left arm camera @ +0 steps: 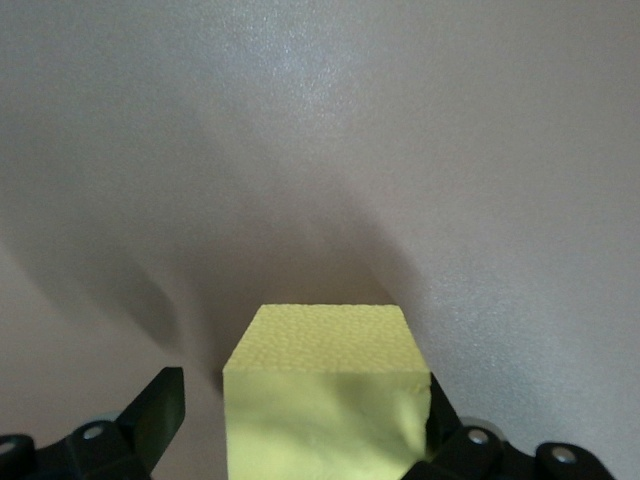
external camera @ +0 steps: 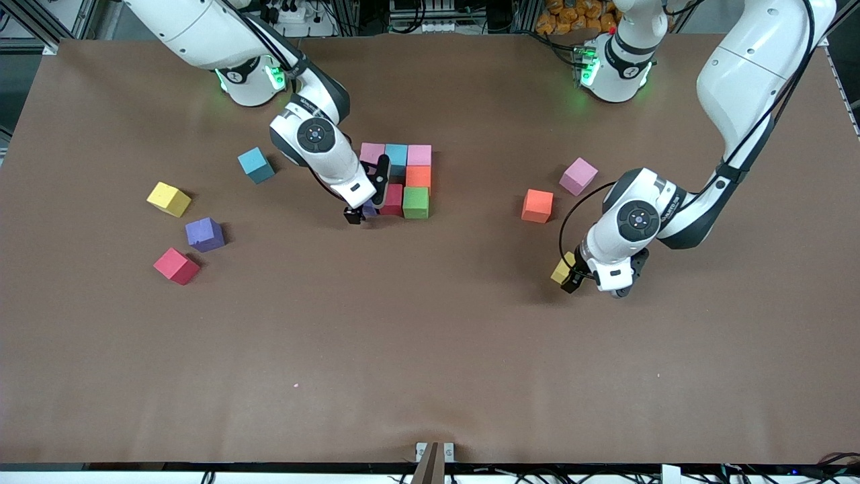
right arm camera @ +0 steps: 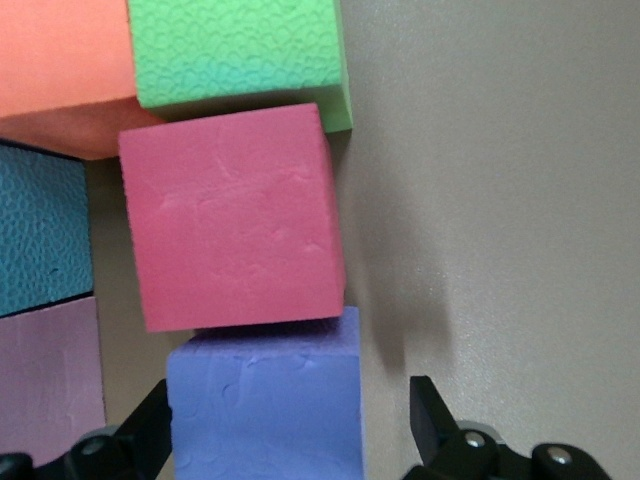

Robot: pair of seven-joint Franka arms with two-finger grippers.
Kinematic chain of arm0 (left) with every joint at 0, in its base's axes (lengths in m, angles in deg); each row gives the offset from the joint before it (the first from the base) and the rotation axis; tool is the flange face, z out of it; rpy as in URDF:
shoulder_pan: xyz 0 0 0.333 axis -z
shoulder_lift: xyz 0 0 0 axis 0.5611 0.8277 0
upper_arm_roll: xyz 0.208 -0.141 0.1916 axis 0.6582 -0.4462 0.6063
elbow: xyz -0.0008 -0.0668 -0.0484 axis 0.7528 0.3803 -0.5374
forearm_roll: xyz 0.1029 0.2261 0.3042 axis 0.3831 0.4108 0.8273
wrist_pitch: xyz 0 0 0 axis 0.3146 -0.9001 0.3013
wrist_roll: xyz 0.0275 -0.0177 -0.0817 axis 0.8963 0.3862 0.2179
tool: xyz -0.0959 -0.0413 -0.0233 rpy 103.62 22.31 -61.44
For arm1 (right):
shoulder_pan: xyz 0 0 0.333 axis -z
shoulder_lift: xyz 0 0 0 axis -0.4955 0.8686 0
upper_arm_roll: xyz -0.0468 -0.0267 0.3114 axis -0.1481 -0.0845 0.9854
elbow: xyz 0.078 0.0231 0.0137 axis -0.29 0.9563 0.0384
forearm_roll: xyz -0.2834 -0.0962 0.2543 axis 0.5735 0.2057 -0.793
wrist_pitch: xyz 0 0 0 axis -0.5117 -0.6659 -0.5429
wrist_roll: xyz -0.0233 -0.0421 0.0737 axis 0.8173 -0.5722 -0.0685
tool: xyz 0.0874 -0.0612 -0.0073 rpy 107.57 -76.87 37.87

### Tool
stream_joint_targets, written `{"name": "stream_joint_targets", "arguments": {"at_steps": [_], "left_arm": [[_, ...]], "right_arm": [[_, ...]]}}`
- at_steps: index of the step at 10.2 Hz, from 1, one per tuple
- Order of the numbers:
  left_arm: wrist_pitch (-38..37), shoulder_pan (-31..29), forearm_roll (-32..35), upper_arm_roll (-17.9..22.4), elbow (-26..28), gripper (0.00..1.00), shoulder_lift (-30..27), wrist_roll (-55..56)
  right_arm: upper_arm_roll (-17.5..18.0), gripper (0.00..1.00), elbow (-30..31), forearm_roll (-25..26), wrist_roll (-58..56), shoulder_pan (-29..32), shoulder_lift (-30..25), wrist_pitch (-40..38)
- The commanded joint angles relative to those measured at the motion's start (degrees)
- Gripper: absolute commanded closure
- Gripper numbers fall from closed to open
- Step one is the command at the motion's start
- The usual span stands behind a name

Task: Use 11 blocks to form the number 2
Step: 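Place purple beside pink with the right gripper while the left gripper grasps yellow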

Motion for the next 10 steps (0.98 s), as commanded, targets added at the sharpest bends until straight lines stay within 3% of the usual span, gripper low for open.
{"name": "stream_joint_targets", "arguments": {"at_steps": [1,3,4,7,10], "left_arm": [[0.5,-0.3,1.9,-0.4,-0.2,0.00,0.2,2.3],[0.4,-0.3,1.2,-0.4,-0.4,0.50,0.2,2.8],[0.4,-0.3,1.1,-0.5,-0.4,0.66,0.2,2.8],[-0.4,1.2,1.0,-1.1,-3.7,0.69,-0.1,2.9],[-2.5,9.0,1.0,-1.1,-10.4,0.69,0.0,2.3]], "right_arm": [[1.1,0.00,0.4,1.2,2.0,0.4,-3.7,-4.5],[2.7,0.00,0.5,1.0,2.0,0.8,-4.8,-5.3],[2.9,0.00,0.4,1.0,1.8,0.8,-5.2,-5.3],[4.7,0.00,0.2,1.0,1.5,1.6,-8.2,-8.8],[10.6,0.00,0.1,1.0,1.3,9.3,-12.0,-15.5]]}}
